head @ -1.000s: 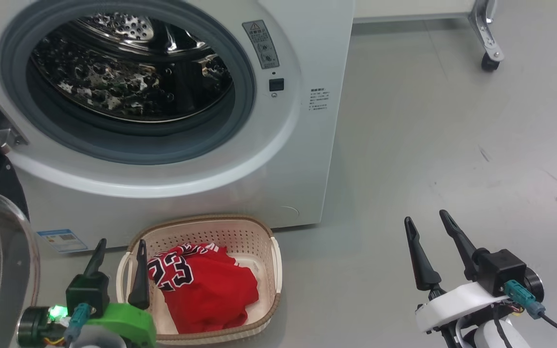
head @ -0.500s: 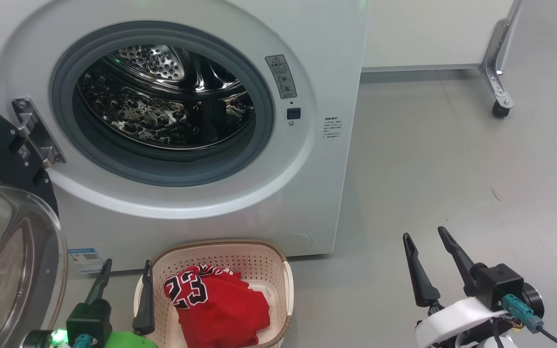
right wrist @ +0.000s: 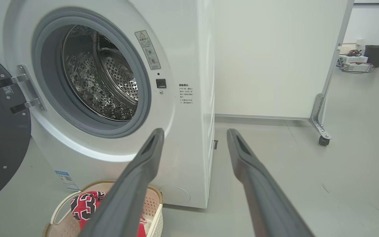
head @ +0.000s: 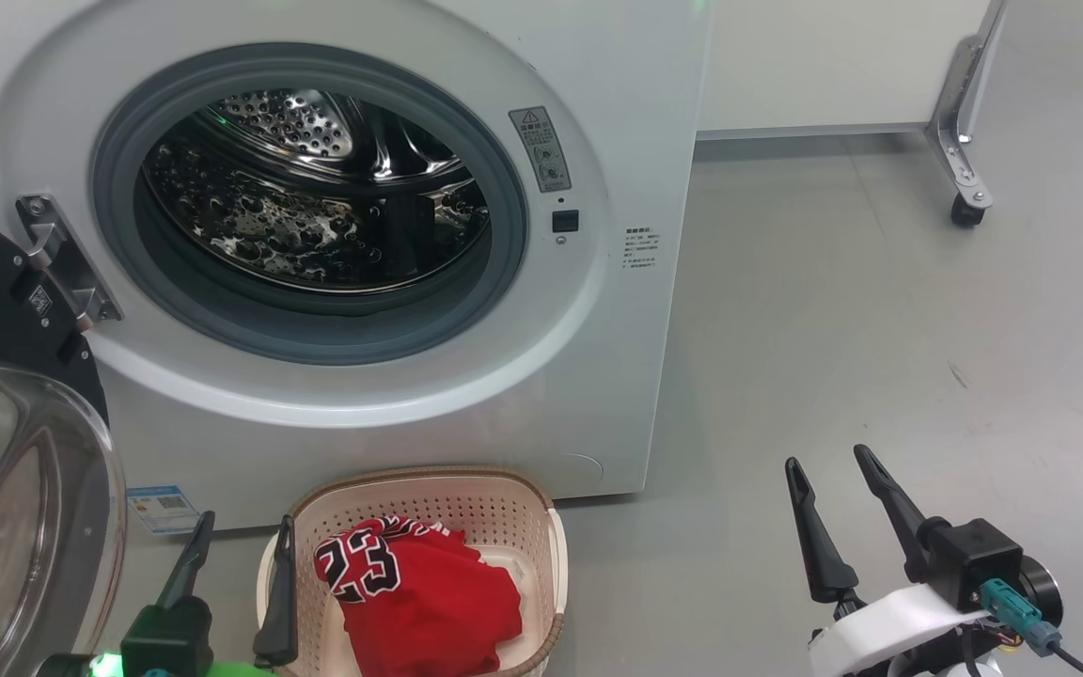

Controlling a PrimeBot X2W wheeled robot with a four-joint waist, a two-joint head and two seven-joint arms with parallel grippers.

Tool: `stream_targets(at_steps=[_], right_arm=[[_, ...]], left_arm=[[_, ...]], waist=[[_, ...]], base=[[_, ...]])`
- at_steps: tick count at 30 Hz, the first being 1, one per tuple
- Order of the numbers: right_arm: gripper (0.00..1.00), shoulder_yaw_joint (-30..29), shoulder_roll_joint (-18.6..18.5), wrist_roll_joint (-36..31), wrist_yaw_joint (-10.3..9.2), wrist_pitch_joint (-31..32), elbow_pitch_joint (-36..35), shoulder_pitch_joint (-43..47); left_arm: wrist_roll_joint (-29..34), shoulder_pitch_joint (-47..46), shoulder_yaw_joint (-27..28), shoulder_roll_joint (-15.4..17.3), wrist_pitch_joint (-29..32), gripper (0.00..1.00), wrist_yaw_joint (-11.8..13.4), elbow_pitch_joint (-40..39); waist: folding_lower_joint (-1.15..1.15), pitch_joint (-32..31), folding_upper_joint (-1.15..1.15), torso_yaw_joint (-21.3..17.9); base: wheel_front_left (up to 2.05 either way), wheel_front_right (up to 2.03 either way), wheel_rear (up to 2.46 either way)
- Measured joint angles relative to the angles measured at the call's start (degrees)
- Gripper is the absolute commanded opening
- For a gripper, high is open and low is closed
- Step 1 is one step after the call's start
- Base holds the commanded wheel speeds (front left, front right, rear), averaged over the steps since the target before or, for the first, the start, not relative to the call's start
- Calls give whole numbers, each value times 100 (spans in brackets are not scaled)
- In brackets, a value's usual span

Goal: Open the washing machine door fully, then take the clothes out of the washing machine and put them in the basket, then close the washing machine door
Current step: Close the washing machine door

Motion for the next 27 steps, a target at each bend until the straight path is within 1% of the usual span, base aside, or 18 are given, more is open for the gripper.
stream_targets(at_steps=[1,3,16,25,27], right_arm=[[100,0,-1,0,-31,12,-19,10],[100,-2,-7,0,-31,13,-40,25],[100,-3,-29,0,-58,74,-181,74],[100,-9,-49,0,-80,89,-265,75],[100,-10,-51,0,-80,94,-280,76]], left_arm=[[22,22,-1,13,25,100,5,-26],[37,53,-2,27,68,100,42,-91],[94,250,-69,77,345,100,44,-452],[214,276,-102,175,361,100,51,-761],[231,299,-85,175,368,100,97,-787]], waist=[[0,2,0,-2],[0,6,0,-4],[0,40,0,-9],[0,69,0,12],[0,72,0,19]], base=[[0,0,0],[0,0,0],[0,0,0],[-13,13,0],[-31,40,-9]])
